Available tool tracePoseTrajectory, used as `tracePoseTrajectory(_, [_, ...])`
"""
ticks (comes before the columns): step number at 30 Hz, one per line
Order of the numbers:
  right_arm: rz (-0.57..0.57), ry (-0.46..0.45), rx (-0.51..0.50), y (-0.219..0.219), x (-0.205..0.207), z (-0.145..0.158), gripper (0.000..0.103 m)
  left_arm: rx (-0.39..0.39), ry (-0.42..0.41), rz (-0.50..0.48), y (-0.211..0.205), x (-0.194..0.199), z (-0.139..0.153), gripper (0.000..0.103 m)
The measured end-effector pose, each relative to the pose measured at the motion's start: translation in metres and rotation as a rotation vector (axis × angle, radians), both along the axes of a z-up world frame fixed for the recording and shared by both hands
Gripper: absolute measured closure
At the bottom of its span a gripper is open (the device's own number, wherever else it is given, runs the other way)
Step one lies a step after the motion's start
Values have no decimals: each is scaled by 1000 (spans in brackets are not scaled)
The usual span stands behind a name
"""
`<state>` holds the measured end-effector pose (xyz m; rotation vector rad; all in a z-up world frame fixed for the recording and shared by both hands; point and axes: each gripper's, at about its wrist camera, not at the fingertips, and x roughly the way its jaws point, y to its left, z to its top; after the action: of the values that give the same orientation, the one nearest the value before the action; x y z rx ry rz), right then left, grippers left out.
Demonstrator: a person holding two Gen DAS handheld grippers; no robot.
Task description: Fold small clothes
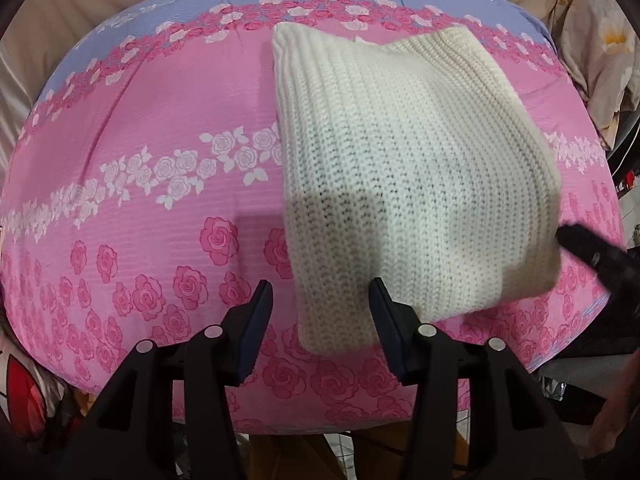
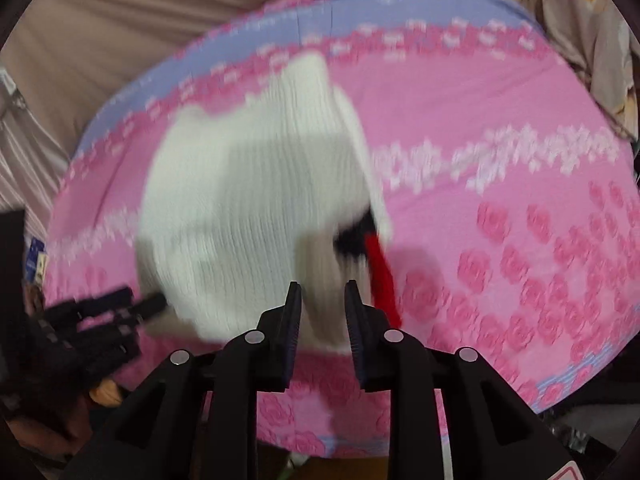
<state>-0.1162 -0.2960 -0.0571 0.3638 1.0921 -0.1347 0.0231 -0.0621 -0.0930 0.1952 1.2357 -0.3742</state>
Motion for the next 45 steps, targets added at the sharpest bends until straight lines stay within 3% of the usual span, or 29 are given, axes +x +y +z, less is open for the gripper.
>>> tracePoseTrajectory(3, [-31,-37,-10,-16,19,9,51,-12,-7,9,2,-1,5,54])
tracePoseTrajectory(6, [-69,-22,3,-29,44,-9,43,-18,-17,29,5,-1,11,44])
tracePoseTrajectory(7, [-62,9,9,-30,54,-22,43,-24,-15,39,6,0,12,44])
tracePoseTrajectory(8, [-36,53,28,-31,62,-34,71,-29,-11,49,7,1,14,44])
tracePoseTrajectory(9, [-12,60,68,-30,66,-36,84,-40,-9,65,13,5,17,44])
tracePoseTrajectory(12, [34,-149,41,-17,52,17,85,-86,-25,115,25,9,29,43])
tracePoseTrajectory(14, [66,-213,-4,-12,47,36,85,-105,-20,146,29,13,30,43])
tracePoseTrajectory(15, [72,-213,-12,-14,48,32,85,-117,-1,160,28,17,27,43])
tracePoseTrajectory(17, [75,-19,-43,-23,66,-28,84,-111,20,165,23,21,22,43])
tracePoseTrajectory(18, [67,49,-34,-28,70,-50,83,-105,26,161,20,22,21,43])
tracePoseTrajectory(19, [44,42,23,-35,67,-61,82,-98,24,154,17,22,22,43])
tracePoseTrajectory(22, [-21,-1,71,-41,56,-37,73,-102,8,130,8,23,22,42])
tracePoseTrajectory(23, [-30,-6,65,-41,54,-31,65,-104,17,128,3,25,19,41])
tracePoseTrajectory(27, [-22,25,77,-43,52,-35,45,-127,66,127,-15,37,5,29])
tracePoseTrajectory(34, [-47,90,223,-50,58,-76,37,-86,79,140,-36,57,-19,14])
tracePoseTrajectory(41, [-92,103,331,-57,62,-98,27,-125,109,159,-36,69,-33,6])
tracePoseTrajectory(45, [-91,95,336,-58,66,-98,25,-210,155,166,-28,75,-44,5])
